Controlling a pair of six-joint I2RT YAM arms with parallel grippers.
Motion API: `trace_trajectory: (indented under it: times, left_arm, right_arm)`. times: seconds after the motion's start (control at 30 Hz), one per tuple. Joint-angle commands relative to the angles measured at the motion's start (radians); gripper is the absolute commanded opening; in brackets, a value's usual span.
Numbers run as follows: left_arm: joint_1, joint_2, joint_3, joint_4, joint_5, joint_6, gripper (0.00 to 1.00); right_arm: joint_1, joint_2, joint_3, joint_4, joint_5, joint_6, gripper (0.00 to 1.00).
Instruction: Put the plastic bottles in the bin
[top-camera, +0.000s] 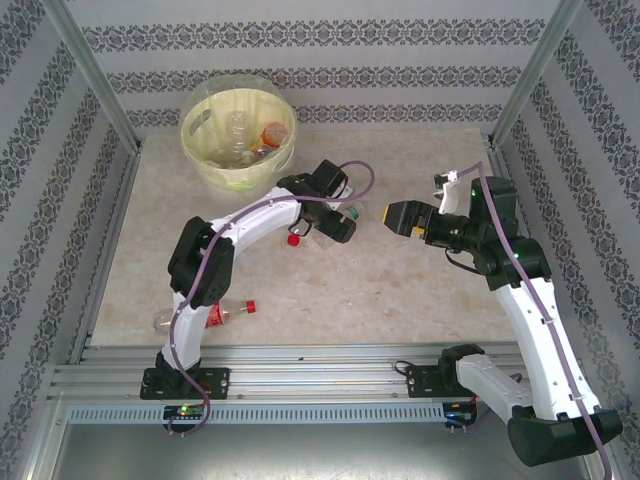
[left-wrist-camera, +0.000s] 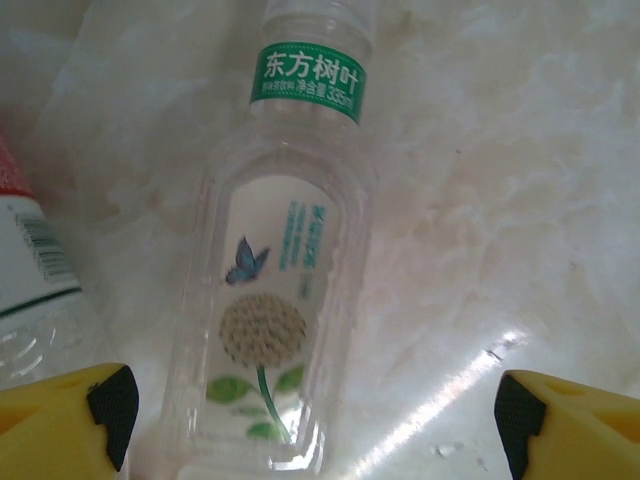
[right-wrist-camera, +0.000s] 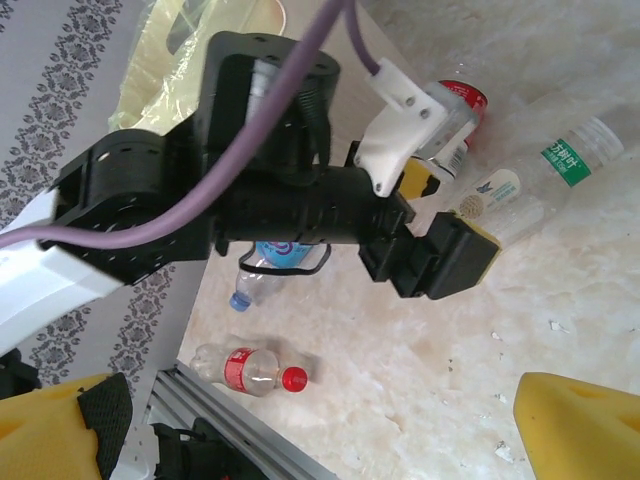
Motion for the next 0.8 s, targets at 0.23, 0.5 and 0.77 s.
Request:
trace_trajectory:
  times: [0.23,0.5,0.77]
  left_arm:
    - [-0.009,0.153,0.176,-0.052,-0.031,0.048,0.93]
    - [-0.009,0.214,0.229,-0.116,0.017,0.042,0.90]
    - [-0.009,0.226,0.223,-0.156,0.013,0.047,0.79]
  right_arm:
    - [0.006,-0.042,-0.021,-0.048,0.028,-0.028,0.98]
    - [0.001,-0.048,-0.032,-0.054,0.036,-0.037,0.98]
    - [0.000,-0.041,-0.040,-0.039,0.034,-0.032,0.98]
